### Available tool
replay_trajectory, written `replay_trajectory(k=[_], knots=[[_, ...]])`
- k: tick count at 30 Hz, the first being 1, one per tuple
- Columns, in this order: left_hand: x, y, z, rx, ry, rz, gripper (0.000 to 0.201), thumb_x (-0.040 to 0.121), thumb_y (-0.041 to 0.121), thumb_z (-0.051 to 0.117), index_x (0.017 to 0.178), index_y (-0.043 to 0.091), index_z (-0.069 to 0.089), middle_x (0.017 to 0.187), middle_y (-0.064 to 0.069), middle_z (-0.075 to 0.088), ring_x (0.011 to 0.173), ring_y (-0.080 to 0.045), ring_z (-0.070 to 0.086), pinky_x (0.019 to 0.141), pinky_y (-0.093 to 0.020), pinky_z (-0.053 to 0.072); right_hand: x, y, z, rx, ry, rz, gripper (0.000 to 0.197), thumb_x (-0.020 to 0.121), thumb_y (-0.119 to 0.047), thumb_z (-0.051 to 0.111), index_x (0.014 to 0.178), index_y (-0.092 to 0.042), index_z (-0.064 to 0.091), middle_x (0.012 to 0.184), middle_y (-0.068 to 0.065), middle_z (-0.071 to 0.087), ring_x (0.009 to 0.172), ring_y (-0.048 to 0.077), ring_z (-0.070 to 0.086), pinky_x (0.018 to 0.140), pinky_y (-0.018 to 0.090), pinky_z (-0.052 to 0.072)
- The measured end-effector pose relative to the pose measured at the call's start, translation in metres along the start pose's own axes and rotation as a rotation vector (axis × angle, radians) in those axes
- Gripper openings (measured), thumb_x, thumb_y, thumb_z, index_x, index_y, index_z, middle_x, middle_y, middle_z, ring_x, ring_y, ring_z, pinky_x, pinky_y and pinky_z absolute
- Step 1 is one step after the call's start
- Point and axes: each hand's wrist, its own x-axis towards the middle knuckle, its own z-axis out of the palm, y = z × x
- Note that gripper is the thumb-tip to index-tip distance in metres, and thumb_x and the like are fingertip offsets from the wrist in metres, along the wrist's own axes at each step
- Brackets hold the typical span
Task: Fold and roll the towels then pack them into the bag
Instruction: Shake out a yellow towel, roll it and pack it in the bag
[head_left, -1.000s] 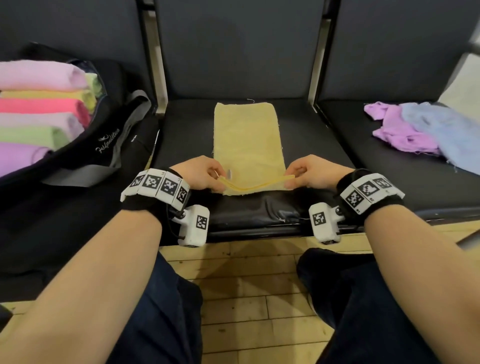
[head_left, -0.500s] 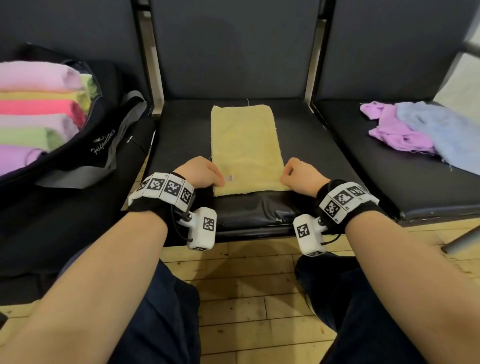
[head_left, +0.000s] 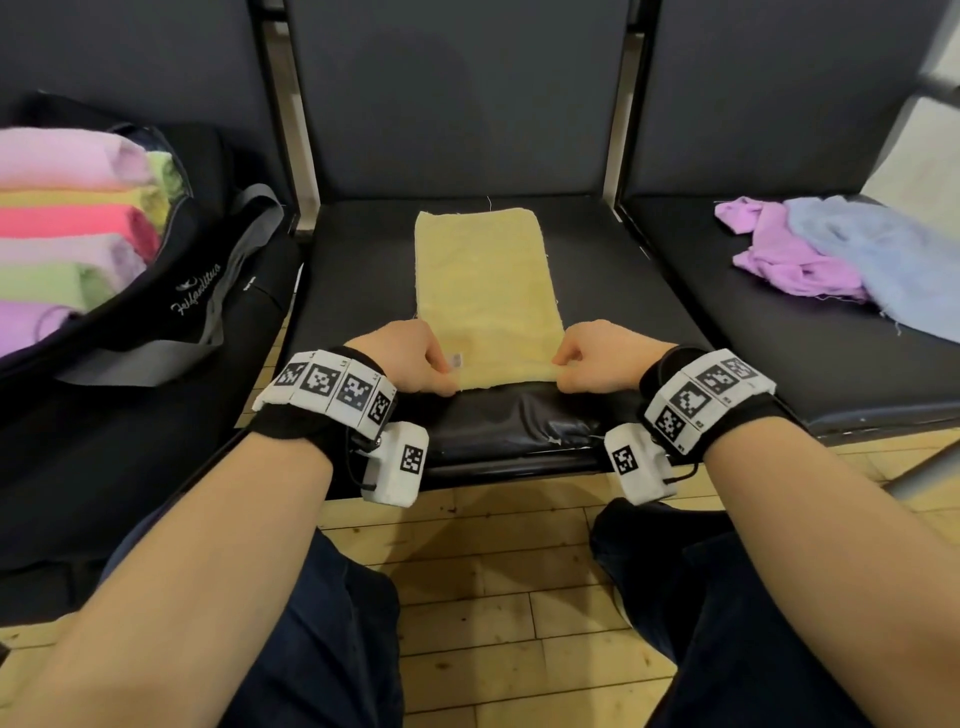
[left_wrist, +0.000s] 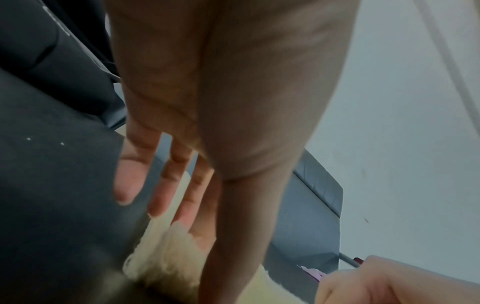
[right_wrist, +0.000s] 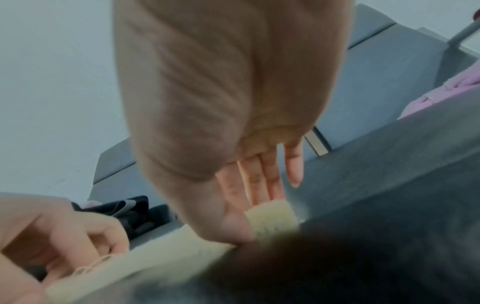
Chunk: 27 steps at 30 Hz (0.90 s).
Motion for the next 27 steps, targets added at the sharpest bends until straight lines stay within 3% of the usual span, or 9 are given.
replay_trajectory(k=[1, 2, 4, 8, 10, 17, 20, 24, 27], knots=[[0.0, 0.0, -0.001, 0.023, -0.01, 0.004, 0.025, 0.079, 0.039, 0.073, 0.093, 0.019, 0.074, 0.098, 0.001, 0.063, 0.086, -0.015, 0.06, 0.08, -0.03, 0.052, -0.001, -0.001, 0.0, -0.046, 0.003, -0.013, 0.01, 0.083, -0.019, 0.06, 0.084, -0.014, 0.069, 0.086, 0.0, 0.061, 0.079, 0.018, 0.055, 0.071, 0.023, 0.041], [-0.001, 0.0, -0.001, 0.045, -0.013, 0.009, 0.027, 0.079, 0.037, 0.074, 0.099, 0.019, 0.072, 0.104, 0.002, 0.06, 0.091, -0.016, 0.059, 0.086, -0.033, 0.052, 0.0, 0.0, 0.0, -0.075, 0.003, -0.011, 0.021, 0.085, -0.016, 0.059, 0.103, -0.014, 0.069, 0.102, 0.001, 0.062, 0.092, 0.021, 0.057, 0.078, 0.024, 0.041], [-0.002, 0.001, -0.002, 0.082, -0.018, 0.027, 0.028, 0.083, 0.03, 0.071, 0.107, 0.017, 0.07, 0.11, 0.001, 0.057, 0.097, -0.019, 0.058, 0.091, -0.034, 0.05, 0.0, 0.0, 0.001, -0.049, 0.007, -0.022, 0.034, 0.086, -0.008, 0.054, 0.118, -0.015, 0.063, 0.114, 0.003, 0.059, 0.099, 0.02, 0.056, 0.081, 0.025, 0.042], [-0.004, 0.002, -0.004, 0.152, -0.022, 0.07, 0.022, 0.092, 0.027, 0.059, 0.104, 0.013, 0.07, 0.11, -0.003, 0.062, 0.099, -0.021, 0.059, 0.091, -0.035, 0.049, -0.001, 0.0, 0.005, -0.029, 0.037, -0.059, 0.026, 0.088, -0.001, 0.044, 0.108, -0.015, 0.053, 0.101, 0.008, 0.056, 0.088, 0.026, 0.054, 0.07, 0.029, 0.039], [-0.005, 0.003, -0.005, 0.164, -0.006, 0.071, 0.024, 0.095, 0.024, 0.053, 0.109, 0.011, 0.067, 0.112, -0.003, 0.061, 0.102, -0.021, 0.058, 0.091, -0.032, 0.047, -0.001, 0.001, 0.006, -0.033, 0.041, -0.059, 0.027, 0.091, -0.004, 0.041, 0.114, -0.013, 0.052, 0.103, 0.009, 0.055, 0.088, 0.026, 0.053, 0.073, 0.029, 0.038], [-0.011, 0.007, -0.007, 0.006, -0.016, 0.054, 0.023, 0.098, 0.023, 0.044, 0.118, 0.015, 0.051, 0.104, -0.001, 0.055, 0.09, -0.017, 0.053, 0.078, -0.027, 0.04, -0.001, 0.004, 0.006, 0.091, 0.059, -0.021, 0.038, 0.098, -0.007, 0.031, 0.132, -0.009, 0.047, 0.131, 0.014, 0.05, 0.115, 0.028, 0.049, 0.089, 0.029, 0.036], [-0.012, 0.008, -0.007, -0.087, -0.028, -0.004, 0.023, 0.099, 0.026, 0.039, 0.117, 0.016, 0.048, 0.103, -0.004, 0.057, 0.083, -0.018, 0.059, 0.084, -0.034, 0.049, -0.001, 0.004, 0.005, 0.105, 0.043, 0.001, 0.04, 0.098, -0.007, 0.029, 0.134, -0.011, 0.048, 0.138, 0.013, 0.047, 0.124, 0.028, 0.045, 0.096, 0.03, 0.035], [-0.011, 0.008, -0.004, -0.163, -0.07, -0.041, 0.017, 0.099, 0.026, 0.043, 0.111, 0.017, 0.049, 0.096, -0.004, 0.055, 0.078, -0.019, 0.062, 0.083, -0.034, 0.055, -0.001, 0.006, 0.006, 0.151, 0.058, 0.058, 0.033, 0.095, -0.009, 0.036, 0.127, -0.012, 0.045, 0.115, 0.011, 0.054, 0.095, 0.024, 0.053, 0.075, 0.03, 0.04], [-0.011, 0.008, -0.004, -0.098, -0.062, -0.014, 0.014, 0.097, 0.026, 0.048, 0.106, 0.017, 0.053, 0.096, -0.001, 0.058, 0.082, -0.019, 0.062, 0.079, -0.033, 0.054, -0.001, 0.007, 0.005, 0.13, 0.117, 0.057, 0.025, 0.092, -0.011, 0.047, 0.117, -0.009, 0.05, 0.108, 0.006, 0.051, 0.102, 0.026, 0.052, 0.082, 0.031, 0.04]])
